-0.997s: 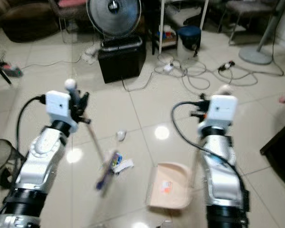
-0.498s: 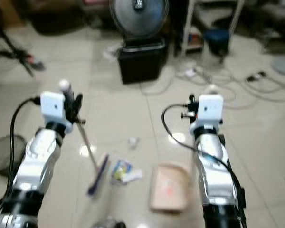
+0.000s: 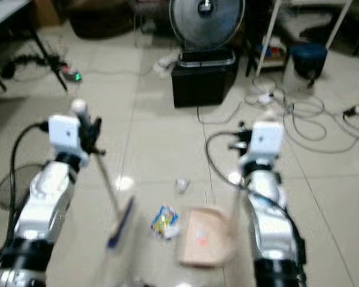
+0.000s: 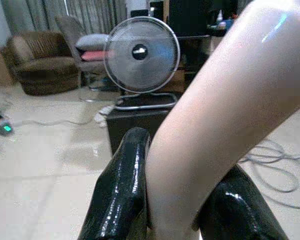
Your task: Sweep floor
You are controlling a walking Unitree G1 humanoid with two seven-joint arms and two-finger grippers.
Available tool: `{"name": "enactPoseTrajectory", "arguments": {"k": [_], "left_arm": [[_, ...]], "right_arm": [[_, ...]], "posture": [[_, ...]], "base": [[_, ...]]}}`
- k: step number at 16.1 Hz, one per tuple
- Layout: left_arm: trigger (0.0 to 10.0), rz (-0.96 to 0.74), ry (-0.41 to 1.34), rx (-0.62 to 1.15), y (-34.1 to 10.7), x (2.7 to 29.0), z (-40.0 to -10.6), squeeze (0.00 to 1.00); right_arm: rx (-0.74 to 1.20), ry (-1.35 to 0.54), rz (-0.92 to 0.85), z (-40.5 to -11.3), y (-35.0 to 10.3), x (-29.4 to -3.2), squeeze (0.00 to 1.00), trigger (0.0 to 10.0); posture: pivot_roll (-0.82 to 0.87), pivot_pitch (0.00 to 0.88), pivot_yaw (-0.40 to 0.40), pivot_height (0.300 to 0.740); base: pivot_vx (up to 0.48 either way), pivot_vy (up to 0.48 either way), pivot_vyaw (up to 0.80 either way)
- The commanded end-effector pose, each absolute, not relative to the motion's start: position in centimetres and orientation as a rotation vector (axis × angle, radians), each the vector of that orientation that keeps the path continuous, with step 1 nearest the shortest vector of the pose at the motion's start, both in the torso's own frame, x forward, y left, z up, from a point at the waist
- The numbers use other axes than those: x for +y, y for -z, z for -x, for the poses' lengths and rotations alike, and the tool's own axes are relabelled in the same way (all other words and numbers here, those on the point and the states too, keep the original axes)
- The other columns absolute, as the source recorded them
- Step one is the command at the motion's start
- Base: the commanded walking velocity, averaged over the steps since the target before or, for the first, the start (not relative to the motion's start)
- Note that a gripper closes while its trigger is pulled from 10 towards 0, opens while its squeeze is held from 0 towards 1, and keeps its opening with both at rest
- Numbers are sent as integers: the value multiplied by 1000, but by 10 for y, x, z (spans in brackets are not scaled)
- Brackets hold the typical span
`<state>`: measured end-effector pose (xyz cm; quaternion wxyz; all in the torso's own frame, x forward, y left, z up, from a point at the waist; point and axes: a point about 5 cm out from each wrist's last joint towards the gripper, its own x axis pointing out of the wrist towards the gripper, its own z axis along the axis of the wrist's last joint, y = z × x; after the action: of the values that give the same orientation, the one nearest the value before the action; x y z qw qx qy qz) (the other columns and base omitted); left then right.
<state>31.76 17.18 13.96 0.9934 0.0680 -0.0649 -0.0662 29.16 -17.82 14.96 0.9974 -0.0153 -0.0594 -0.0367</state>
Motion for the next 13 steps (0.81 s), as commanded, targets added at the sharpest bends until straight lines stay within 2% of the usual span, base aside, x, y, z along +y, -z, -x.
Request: {"name": "enactPoseTrajectory", "arguments": {"k": [1,9,13], "left_arm": [[10000,-143,150,-176,-149,166,-319,0],[10000,-144,148,-171,-147,168,-317,0],[10000,-169,151,-163,-144,173,-321,0]], "right_arm": [[-163,109,57,-290,-156,-187,0,10000],[-158,133,33,-291,-152,-196,0,10000],[-147,78,102,-294,-143,-197,0,10000]], "posture": [[-32,49,97,740],[-21,65,98,740],[-8,93,97,740]], "base": [[390,0,0],[381,0,0],[0,0,0]]}}
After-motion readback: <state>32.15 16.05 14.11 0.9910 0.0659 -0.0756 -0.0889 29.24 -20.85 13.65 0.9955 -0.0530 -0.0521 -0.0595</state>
